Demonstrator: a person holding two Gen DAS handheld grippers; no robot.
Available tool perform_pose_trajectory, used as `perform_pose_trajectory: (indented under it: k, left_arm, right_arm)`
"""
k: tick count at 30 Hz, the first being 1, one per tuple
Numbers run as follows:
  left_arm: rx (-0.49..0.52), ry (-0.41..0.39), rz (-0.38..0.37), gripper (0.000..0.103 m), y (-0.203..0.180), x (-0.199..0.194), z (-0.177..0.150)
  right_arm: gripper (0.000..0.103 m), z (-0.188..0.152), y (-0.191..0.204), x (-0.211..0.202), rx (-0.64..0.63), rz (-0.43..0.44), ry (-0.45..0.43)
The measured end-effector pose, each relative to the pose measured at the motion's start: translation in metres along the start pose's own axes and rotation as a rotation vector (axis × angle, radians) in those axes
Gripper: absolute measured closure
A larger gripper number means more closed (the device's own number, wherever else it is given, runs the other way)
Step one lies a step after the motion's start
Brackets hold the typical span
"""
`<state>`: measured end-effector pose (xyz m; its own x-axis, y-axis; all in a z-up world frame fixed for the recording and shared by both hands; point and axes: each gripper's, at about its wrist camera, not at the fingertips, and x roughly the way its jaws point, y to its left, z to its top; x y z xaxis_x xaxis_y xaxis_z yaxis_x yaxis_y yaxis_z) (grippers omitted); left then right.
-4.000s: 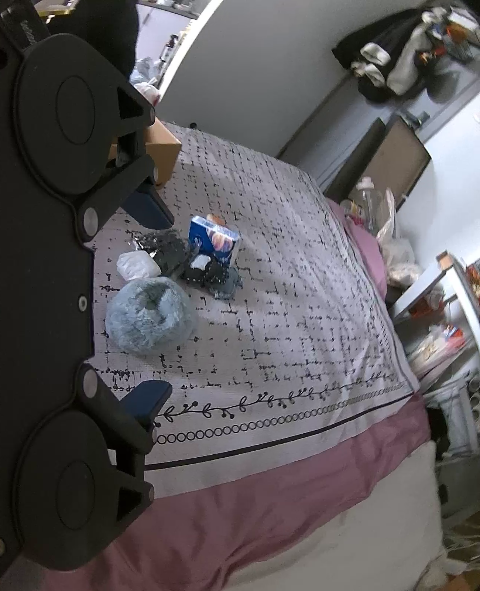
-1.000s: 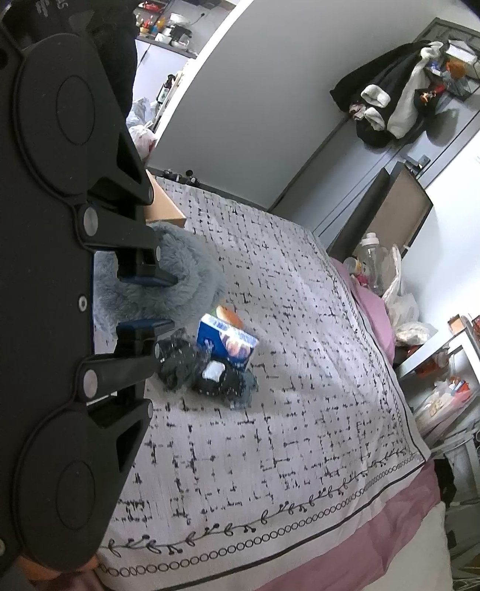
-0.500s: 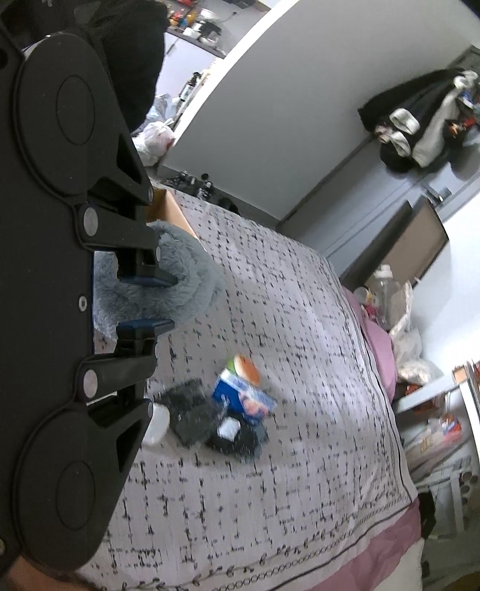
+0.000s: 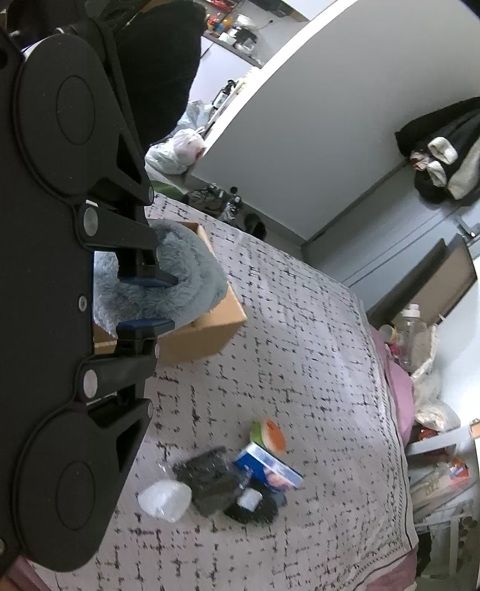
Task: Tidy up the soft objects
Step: 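Carry the grey plush with the right gripper over the cardboard box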
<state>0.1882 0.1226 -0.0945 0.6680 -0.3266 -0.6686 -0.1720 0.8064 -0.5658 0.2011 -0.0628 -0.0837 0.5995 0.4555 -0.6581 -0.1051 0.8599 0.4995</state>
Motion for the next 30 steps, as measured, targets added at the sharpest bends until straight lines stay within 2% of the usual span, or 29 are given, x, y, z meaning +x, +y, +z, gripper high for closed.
perform_pose_trajectory:
  k: [12, 24, 30]
  left_arm:
    - [-0.047, 0.022, 0.037, 0.083, 0.048, 0.001, 0.006]
    - [-0.076, 0.079, 0.062, 0.083, 0.076, 0.023, 0.004]
    - [-0.069, 0.076, 0.110, 0.082, 0.080, 0.025, 0.007]
  right_arm:
    - [0.085, -0.022, 0.026, 0.034, -0.030, -0.016, 0.058]
    - [0.085, -0.037, 0.026, 0.062, -0.032, -0.067, 0.112]
    - [0.078, -0.039, 0.022, 0.068, 0.002, -0.062, 0.135]
